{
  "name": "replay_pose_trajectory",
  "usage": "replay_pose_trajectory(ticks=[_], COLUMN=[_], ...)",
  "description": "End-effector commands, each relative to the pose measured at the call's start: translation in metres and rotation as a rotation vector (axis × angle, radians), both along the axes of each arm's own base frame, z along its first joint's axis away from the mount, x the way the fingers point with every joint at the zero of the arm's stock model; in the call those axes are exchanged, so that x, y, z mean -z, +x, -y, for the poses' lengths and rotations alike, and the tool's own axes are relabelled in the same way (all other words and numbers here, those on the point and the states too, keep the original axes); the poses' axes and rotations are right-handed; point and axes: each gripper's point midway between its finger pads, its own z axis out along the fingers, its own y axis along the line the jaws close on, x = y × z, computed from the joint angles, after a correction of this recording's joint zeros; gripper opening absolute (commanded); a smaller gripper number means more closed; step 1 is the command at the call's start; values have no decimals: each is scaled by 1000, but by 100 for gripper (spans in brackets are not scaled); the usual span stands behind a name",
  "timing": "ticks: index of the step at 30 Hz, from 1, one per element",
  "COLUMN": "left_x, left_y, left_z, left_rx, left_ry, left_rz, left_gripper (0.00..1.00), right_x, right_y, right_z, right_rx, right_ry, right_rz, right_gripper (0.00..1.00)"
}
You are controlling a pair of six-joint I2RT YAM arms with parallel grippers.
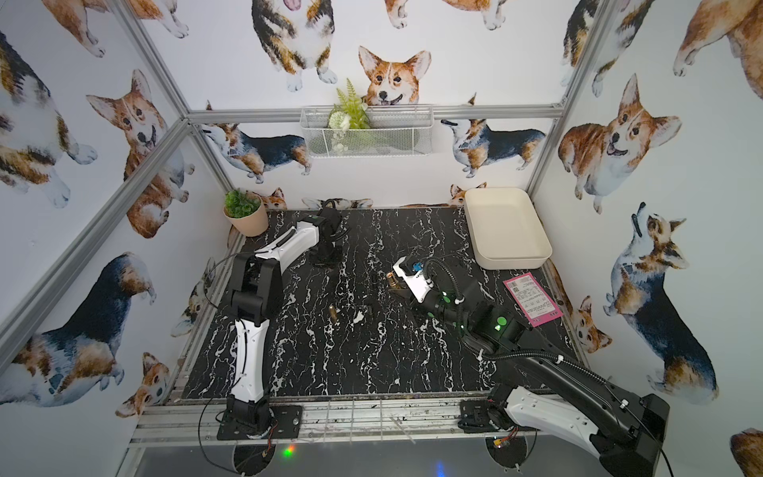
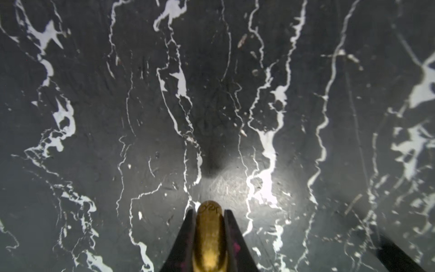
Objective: Open the lipstick cap
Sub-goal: Place the cover at the center of the board.
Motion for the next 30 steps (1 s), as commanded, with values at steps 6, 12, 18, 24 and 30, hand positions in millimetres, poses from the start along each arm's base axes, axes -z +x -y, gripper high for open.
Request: replay_pose_trajectory(ticks=[6, 12, 18, 24, 30], left_x=[16, 22, 30, 31, 31], left_y=[6, 6, 0, -3, -4], left_z=[-10, -16, -17, -18, -19], left_rx=[-49, -61, -67, -86, -96], left_ry=[13, 28, 24, 13, 9], left_rz=[20, 19, 0, -1, -4], left_gripper=[0, 2, 9, 18, 29], right_x=[5, 6, 10, 12, 13], right_y=[4, 4, 5, 6, 6], right_z=[-3, -1, -2, -1, -1], right_rx=[13, 19, 24, 29, 30], right_ry=[1, -7, -10, -17, -18], right_rz=[-18, -15, -24, -24, -29], right_gripper=[0, 0, 0, 0, 0])
